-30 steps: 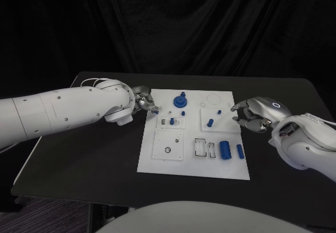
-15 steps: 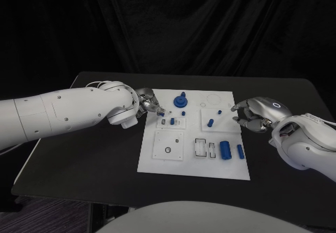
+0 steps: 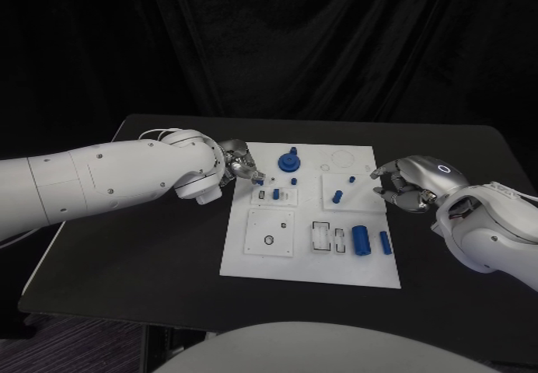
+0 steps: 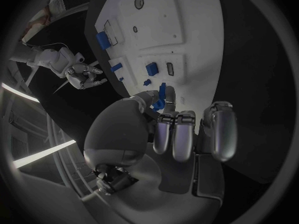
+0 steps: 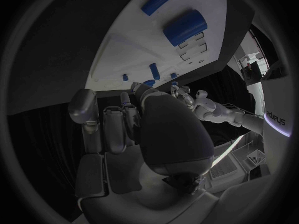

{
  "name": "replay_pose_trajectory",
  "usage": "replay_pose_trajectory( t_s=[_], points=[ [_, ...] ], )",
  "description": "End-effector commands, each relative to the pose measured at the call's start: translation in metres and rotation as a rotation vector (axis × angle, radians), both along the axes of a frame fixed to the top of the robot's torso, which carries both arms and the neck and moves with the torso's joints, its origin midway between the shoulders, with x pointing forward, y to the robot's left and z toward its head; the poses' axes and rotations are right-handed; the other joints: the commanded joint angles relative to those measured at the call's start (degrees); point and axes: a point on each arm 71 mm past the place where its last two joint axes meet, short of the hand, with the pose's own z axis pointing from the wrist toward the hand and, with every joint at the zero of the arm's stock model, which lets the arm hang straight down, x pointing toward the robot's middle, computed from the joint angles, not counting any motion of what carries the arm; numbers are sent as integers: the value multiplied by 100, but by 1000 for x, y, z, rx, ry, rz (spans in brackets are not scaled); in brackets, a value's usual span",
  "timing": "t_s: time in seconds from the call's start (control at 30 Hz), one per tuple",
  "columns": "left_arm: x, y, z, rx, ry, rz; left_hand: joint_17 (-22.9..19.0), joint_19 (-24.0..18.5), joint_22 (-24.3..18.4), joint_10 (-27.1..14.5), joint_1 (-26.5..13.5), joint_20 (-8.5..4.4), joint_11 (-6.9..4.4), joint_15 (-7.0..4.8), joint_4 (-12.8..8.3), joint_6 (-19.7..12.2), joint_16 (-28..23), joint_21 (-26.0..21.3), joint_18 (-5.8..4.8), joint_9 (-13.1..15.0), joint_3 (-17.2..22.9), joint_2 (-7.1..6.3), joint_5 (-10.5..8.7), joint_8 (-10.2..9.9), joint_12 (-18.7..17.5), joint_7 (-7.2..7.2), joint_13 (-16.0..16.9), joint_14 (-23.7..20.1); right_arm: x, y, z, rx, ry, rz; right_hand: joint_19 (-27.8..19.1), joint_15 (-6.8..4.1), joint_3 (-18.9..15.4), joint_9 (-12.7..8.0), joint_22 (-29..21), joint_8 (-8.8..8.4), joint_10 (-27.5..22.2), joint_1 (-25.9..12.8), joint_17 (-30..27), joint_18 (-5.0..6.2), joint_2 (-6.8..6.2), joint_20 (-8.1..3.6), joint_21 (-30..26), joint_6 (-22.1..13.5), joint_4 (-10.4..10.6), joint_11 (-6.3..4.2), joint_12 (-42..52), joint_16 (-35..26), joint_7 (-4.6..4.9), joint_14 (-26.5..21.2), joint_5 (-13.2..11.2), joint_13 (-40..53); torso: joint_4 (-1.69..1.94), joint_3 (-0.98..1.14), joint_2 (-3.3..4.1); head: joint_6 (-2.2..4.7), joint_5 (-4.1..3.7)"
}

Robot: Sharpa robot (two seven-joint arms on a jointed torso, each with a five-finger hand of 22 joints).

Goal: Assemble the parts on the task board

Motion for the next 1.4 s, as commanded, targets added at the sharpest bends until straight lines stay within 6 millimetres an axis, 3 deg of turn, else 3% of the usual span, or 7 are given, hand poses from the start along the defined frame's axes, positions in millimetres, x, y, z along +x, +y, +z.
replay_pose_trajectory(
  t_s=[0.03,1.4],
  points=[
    [0,-1,-1,4,-8,-1,1509,-9,1121,605,10,-31,-30,-35,12,59,15,-19,79,7,26,75,-33,-21,20,-51,1506,585,-1,-1,0,1,-1,-15,-39,-10,34,-5,711,-11,-33,-3,463,19,-1,6,-35,-20,-5,15,-23,-19,-2,-42,30,227,5,-2,0,1,-3],
    [-19,1,-30,5,61,-3,1509,-30,1108,605,-19,-31,-30,-35,37,72,15,-59,88,-2,21,113,-18,-34,20,-49,1506,585,1,-3,-2,-8,5,-21,-36,-5,46,-6,714,1,-24,-3,469,16,-2,10,-27,6,-10,20,-15,-16,1,-39,37,237,11,-2,-9,1,5]
  ],
)
